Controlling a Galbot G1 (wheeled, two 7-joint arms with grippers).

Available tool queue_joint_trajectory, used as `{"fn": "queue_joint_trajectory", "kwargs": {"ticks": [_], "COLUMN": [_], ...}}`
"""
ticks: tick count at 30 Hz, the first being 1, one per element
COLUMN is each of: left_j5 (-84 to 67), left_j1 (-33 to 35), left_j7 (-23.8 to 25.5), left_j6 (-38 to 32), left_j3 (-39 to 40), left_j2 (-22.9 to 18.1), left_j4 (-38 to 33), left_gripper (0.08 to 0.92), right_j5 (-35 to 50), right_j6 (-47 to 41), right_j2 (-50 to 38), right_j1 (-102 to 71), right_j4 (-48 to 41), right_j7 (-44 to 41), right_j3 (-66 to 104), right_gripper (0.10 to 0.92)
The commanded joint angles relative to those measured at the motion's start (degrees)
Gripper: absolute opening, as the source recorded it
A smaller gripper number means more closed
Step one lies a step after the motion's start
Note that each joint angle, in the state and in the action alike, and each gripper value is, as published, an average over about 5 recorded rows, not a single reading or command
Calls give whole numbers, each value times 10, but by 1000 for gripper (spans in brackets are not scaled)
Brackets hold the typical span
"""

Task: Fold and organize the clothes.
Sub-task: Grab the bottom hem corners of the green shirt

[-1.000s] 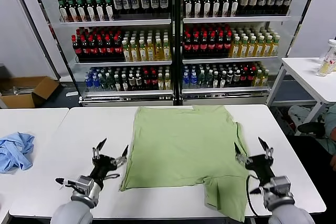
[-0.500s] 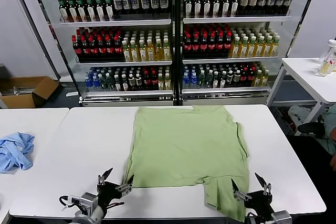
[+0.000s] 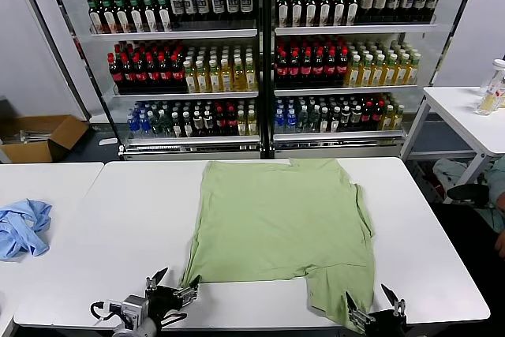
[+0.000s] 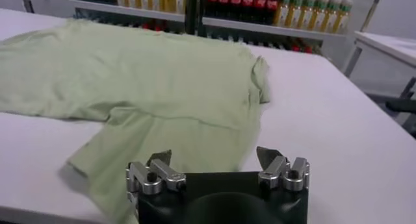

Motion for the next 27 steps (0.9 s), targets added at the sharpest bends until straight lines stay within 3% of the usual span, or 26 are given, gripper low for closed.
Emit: {"fn": "queue_joint_trajectory", "kwargs": {"ticks": [1,21,27], "left_j5": [-6,8,16], "left_j1": [5,3,3], "left_j7": [-12,4,12], "left_j6": [14,8,0], "left_j3": [4,22,24], "left_j2": [-1,-17,-22], "left_j4": [1,4,6], "left_gripper": [803,257,102], "right_j5": [0,50,83], "right_j6": [-4,-23,-23], "right_j2": [4,1,-7], "right_j1": [-2,15,16], "right_j4": [-6,-19,-12], "right_j7": [5,7,-1], "right_j3": [-21,-30,-20], "right_gripper": [749,169,107]}}
